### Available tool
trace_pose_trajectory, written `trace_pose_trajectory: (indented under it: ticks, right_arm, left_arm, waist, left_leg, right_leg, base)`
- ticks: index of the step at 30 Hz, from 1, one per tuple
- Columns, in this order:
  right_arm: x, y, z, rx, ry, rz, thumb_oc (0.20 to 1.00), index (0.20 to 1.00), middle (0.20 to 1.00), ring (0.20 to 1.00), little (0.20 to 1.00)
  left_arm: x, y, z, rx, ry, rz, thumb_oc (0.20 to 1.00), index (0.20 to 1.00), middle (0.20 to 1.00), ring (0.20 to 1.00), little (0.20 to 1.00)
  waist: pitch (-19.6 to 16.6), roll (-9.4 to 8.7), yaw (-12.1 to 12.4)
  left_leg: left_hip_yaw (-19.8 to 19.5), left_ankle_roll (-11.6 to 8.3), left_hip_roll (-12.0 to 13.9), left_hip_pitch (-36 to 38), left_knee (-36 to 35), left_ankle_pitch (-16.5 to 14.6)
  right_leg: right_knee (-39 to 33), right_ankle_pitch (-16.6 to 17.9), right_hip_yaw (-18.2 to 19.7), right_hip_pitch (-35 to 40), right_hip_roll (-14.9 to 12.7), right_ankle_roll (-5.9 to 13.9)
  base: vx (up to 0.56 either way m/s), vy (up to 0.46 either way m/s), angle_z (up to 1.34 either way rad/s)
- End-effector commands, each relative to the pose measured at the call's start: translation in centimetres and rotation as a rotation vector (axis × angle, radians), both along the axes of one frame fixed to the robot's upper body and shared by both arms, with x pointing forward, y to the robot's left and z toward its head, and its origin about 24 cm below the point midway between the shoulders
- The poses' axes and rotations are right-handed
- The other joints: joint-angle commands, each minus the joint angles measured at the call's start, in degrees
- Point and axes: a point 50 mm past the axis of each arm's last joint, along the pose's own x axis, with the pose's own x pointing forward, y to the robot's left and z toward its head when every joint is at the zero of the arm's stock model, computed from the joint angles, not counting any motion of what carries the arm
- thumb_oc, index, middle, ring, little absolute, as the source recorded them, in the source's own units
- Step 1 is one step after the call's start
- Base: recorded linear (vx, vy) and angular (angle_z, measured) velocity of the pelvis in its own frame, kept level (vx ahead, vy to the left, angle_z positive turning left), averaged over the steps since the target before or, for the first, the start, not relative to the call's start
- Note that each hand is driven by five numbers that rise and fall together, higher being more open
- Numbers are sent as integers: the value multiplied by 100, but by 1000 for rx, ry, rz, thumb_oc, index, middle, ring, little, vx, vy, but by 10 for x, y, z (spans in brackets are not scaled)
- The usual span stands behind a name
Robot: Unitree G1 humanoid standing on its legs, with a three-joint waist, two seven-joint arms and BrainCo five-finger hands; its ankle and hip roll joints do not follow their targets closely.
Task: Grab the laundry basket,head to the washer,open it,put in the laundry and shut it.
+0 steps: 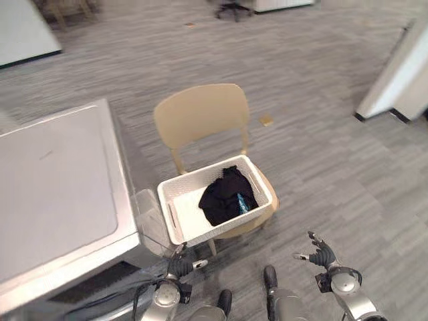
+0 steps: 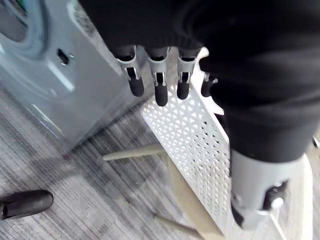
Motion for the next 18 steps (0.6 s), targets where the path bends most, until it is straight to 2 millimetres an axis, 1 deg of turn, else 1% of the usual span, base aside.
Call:
trace_pose_trajectory:
  ticks: [1, 2, 3, 4, 5, 6, 7, 8, 9, 10, 11, 12, 15, 18]
  right_arm:
    - [10, -16, 15, -28, -76, -7, 1000, 1000, 1000, 1000, 1000]
    - [10, -16, 15, -28, -76, -7, 1000, 1000, 1000, 1000, 1000]
    - [11, -16, 17, -24, -87, -6, 1000, 1000, 1000, 1000, 1000]
    - [13, -17, 19, -33, -95, 0, 1000, 1000, 1000, 1000, 1000]
    - [13, -17, 19, -33, -95, 0, 1000, 1000, 1000, 1000, 1000]
    - [14, -18, 21, -42, -103, 5, 1000, 1000, 1000, 1000, 1000]
    - [20, -20, 27, -54, -132, 3, 1000, 1000, 1000, 1000, 1000]
    - [20, -20, 27, -54, -132, 3, 1000, 1000, 1000, 1000, 1000]
    - [22, -21, 31, -65, -153, 7, 1000, 1000, 1000, 1000, 1000]
    - [27, -21, 41, -98, -194, 36, 1000, 1000, 1000, 1000, 1000]
    - [30, -22, 46, -117, -213, 51, 1000, 1000, 1000, 1000, 1000]
    - [33, -22, 52, -136, -237, 67, 1000, 1000, 1000, 1000, 1000]
    - [43, -21, 66, -225, -285, 145, 1000, 1000, 1000, 1000, 1000]
    - [58, -21, 85, -337, -344, 232, 1000, 1000, 1000, 1000, 1000]
  left_arm:
    - [14, 11, 9, 36, -62, -3, 1000, 1000, 1000, 1000, 1000]
    - [14, 11, 9, 36, -62, -3, 1000, 1000, 1000, 1000, 1000]
    - [14, 11, 10, 22, -61, 3, 1000, 1000, 1000, 1000, 1000]
    - [12, 12, 9, 6, -57, 15, 1000, 1000, 1000, 1000, 1000]
    - [12, 12, 9, 6, -57, 15, 1000, 1000, 1000, 1000, 1000]
    - [11, 13, 8, 11, -47, 18, 1000, 1000, 1000, 1000, 1000]
    - [13, 14, 9, 19, -46, 15, 1000, 1000, 1000, 1000, 1000]
    - [13, 14, 9, 19, -46, 15, 1000, 1000, 1000, 1000, 1000]
    - [12, 16, 9, 28, -45, 19, 1000, 1000, 1000, 1000, 1000]
    - [13, 18, 11, 31, -55, 15, 1000, 1000, 1000, 1000, 1000]
    - [12, 20, 11, 40, -54, 8, 1000, 1000, 1000, 1000, 1000]
    - [12, 21, 11, 50, -51, 4, 1000, 1000, 1000, 1000, 1000]
    - [4, 28, 8, 77, -26, -1, 1000, 1000, 1000, 1000, 1000]
    - [-2, 37, 8, 103, -15, -5, 1000, 1000, 1000, 1000, 1000]
  waist:
    - [-54, -83, 7]
    - [-56, -81, -8]
    - [-73, -90, 27]
    - [-76, -83, 39]
    - [-75, -83, 36]
    - [-61, -80, 54]
    - [-1, -100, 46]
    - [-1, -100, 34]
    - [30, -88, 2]
    - [13, -72, -48]
    - [1, -72, -62]
    - [-19, -77, -75]
    - [-116, -103, -35]
    - [-140, -182, 92]
  left_leg:
    - [582, -338, -294, -414, 101, -97]
    - [568, -339, -296, -424, 113, -101]
    - [534, -393, -260, -518, 128, -74]
    - [500, -451, -217, -589, 122, -41]
    - [498, -451, -217, -588, 122, -41]
    - [507, -477, -184, -634, 101, 6]
    - [737, -485, -100, -810, 166, 66]
    - [727, -485, -104, -817, 177, 61]
    - [1099, -465, 36, -787, 100, 40]
    - [1667, -452, 230, -794, 34, 67]
    - [1853, -452, 288, -785, -3, 82]
    - [1947, -453, 311, -790, -23, 103]
    - [1949, -435, 301, -716, -152, 113]
    - [1949, -415, 274, -690, -158, 98]
  right_leg:
    - [-579, 271, -747, 691, -273, -53]
    - [-588, 274, -762, 695, -275, -54]
    - [-755, 287, -836, 768, -271, -84]
    - [-937, 293, -1202, 937, -334, -98]
    - [-938, 293, -1204, 939, -334, -98]
    - [-946, 276, -1354, 984, -342, -125]
    - [-1005, 247, -1627, 1028, -420, -118]
    - [-1006, 245, -1639, 1031, -423, -118]
    - [-1008, 195, -1857, 1095, -482, -107]
    - [-1035, 159, -2155, 1113, -522, -96]
    - [-1026, 143, -2269, 1117, -538, -97]
    - [-1018, 126, -2371, 1128, -558, -94]
    - [-1018, 56, -2498, 1213, -569, -84]
    - [-926, -26, -2567, 1238, -612, -75]
  base:
    - [4, -165, 200]
    - [11, -152, 191]
    - [62, -170, 174]
    - [62, -170, 150]
    - [43, -145, 113]
    - [-46, -91, 74]
    - [-45, -91, 64]
    - [-31, -45, 66]
    - [6, -13, 108]
    - [15, -12, 108]
    - [34, -4, 116]
    - [78, 12, 68]
    - [157, 43, 41]
    - [126, 55, 35]
